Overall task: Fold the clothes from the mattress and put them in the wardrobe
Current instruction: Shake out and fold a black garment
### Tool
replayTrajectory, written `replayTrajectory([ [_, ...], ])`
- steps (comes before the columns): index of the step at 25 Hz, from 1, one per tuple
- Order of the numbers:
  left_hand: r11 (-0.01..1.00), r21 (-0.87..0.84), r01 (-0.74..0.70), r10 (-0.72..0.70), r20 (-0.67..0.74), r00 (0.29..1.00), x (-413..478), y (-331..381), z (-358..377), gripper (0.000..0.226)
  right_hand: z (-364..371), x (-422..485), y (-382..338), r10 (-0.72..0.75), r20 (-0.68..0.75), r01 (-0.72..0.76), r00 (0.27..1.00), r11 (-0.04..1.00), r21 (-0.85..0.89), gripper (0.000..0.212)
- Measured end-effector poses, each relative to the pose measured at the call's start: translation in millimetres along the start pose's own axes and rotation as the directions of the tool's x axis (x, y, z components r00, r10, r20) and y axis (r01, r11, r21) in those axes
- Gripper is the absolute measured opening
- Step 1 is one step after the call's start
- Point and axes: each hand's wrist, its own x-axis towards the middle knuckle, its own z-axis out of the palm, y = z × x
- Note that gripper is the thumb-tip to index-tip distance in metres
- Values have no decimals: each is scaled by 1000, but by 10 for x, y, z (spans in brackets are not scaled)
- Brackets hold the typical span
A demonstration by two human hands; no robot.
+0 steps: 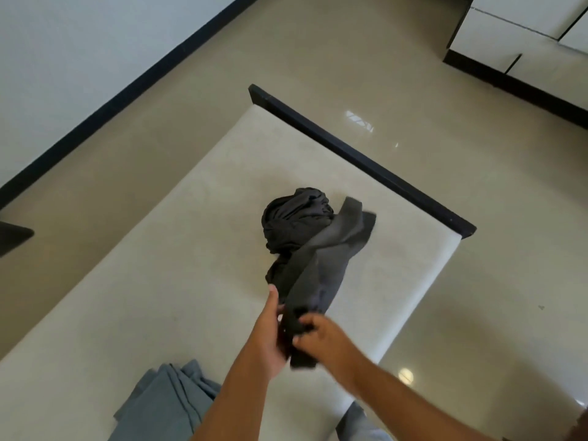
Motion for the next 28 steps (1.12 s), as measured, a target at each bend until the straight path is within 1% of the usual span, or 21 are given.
replayTrajectory([
  [1, 998, 39, 40, -42, 47, 998, -108, -39, -85, 73, 134, -191, 21, 31, 115, -30, 993, 999, -10, 24],
  [3, 982, 185, 49, -52, 12, 999, -238, -146, -235, 70, 314, -444, 92, 99, 238, -84, 966, 994, -73, 22],
  [4, 961, 277, 15, -5, -37, 999, -292, -199, -292, 71, 342, -467, 186, 110, 263, -91, 958, 992, -83, 20],
  [5, 937, 345, -51, 81, -71, 994, -378, -258, -351, 65, 347, -479, 258, 174, 299, -149, 938, 983, -106, 17],
  [6, 914, 390, -107, 151, -83, 985, -520, -296, -395, 53, 347, -494, 295, 233, 306, -202, 923, 971, -129, 12],
  [7, 904, 401, -149, 196, -80, 977, -671, -335, -424, 39, 308, -493, 338, 310, 264, -298, 913, 951, -86, 11],
  [8, 903, 391, -178, 219, -63, 974, -840, -369, -471, 29, 237, -472, 382, 389, 155, -393, 908, 919, -3, 24],
  [9, 910, 363, -201, 232, -44, 972, -1006, -382, -529, 25, 187, -491, 360, 486, 55, -488, 872, 859, 153, 36],
  [10, 926, 305, -223, 237, -8, 972, -1203, -397, -599, 27, 169, -494, 349, 519, -12, -494, 855, 820, 289, 46],
  [12, 944, 230, -239, 226, 79, 971, -1565, -406, -754, 47, 223, -484, 181, 546, -26, -451, 837, 716, 534, 69],
  [13, 942, 240, -233, 214, 101, 972, -1729, -436, -849, 58, 310, -492, 37, 515, -19, -404, 857, 694, 596, 76],
  [14, 930, 283, -237, 206, 135, 969, -1863, -472, -936, 65, 444, -445, -52, 454, -26, -347, 891, 715, 608, 72],
  [16, 898, 367, -244, 200, 154, 968, -2129, -579, -1183, 69, 788, -454, -307, 387, -90, -289, 918, 806, 518, 53],
  [18, 858, 455, -241, 215, 109, 971, -2396, -646, -1423, 65, 1122, -494, -473, 344, -178, -246, 922, 875, 416, 50],
  [19, 823, 519, -230, 217, 87, 972, -2526, -670, -1535, 69, 1302, -569, -579, 315, -174, -222, 933, 884, 411, 49],
  [21, 749, 625, -219, 250, 39, 967, -2805, -785, -1767, 83, 1696, -760, -718, 231, -76, -179, 970, 889, 421, 42],
  [23, 681, 682, -268, 350, 19, 937, -2985, -899, -1984, 93, 2109, -1049, -868, 159, 96, -181, 983, 938, 295, 38],
  [24, 670, 676, -309, 433, -17, 901, -3065, -929, -2034, 96, 2291, -1180, -947, 101, 204, -144, 974, 968, 206, 38],
  [26, 665, 593, -455, 627, -110, 772, -3232, -979, -2122, 110, 2696, -1465, -1160, 0, 330, 22, 944, 998, -64, 36],
  [27, 638, 528, -561, 707, -112, 698, -3312, -994, -2155, 115, 2898, -1589, -1236, -41, 389, 140, 921, 963, -232, 34],
  [28, 605, 452, -656, 767, -108, 633, -3410, -978, -2163, 115, 3112, -1700, -1287, -67, 456, 261, 887, 889, -376, 33],
])
